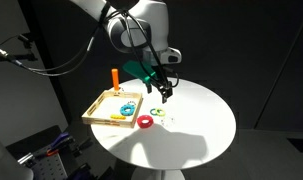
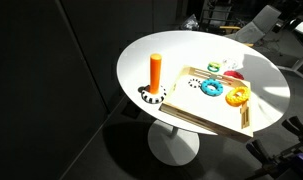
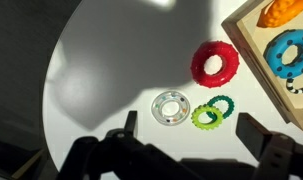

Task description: Put the orange object inside the box

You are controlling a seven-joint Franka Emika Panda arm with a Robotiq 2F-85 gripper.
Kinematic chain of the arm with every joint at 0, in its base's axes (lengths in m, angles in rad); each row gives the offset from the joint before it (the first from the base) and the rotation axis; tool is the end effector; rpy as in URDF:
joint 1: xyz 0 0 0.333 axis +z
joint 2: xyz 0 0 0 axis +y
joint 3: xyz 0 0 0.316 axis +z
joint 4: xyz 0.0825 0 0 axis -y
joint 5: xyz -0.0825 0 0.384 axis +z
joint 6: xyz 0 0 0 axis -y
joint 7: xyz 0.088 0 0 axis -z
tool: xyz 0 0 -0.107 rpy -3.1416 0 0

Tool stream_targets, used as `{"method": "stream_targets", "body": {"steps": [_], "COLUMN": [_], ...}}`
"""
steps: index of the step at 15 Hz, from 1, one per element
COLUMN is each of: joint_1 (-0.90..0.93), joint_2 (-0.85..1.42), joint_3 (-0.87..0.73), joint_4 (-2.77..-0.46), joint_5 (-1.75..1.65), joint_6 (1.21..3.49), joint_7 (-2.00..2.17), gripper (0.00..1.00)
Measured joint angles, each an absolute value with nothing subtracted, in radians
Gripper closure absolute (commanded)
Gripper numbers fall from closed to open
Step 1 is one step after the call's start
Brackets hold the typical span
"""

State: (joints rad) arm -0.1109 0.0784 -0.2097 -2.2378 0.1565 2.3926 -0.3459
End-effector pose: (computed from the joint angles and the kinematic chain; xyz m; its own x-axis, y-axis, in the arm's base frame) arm 0.5141 -0.1688 0.3427 0.9909 -0.0869 0.1024 -0.0802 -0.9945 -0.0679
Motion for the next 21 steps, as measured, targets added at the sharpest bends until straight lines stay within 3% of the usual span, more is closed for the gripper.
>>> {"method": "stream_targets", "body": {"steps": [21], "joint_1": [-0.122], "joint_2": [0.403], "joint_3": [-0.065], "joint_4": [-2.259], "joint_5": [0.155], "joint_6": [2.714], "joint_7": [-0.344], "gripper": [0.0]}}
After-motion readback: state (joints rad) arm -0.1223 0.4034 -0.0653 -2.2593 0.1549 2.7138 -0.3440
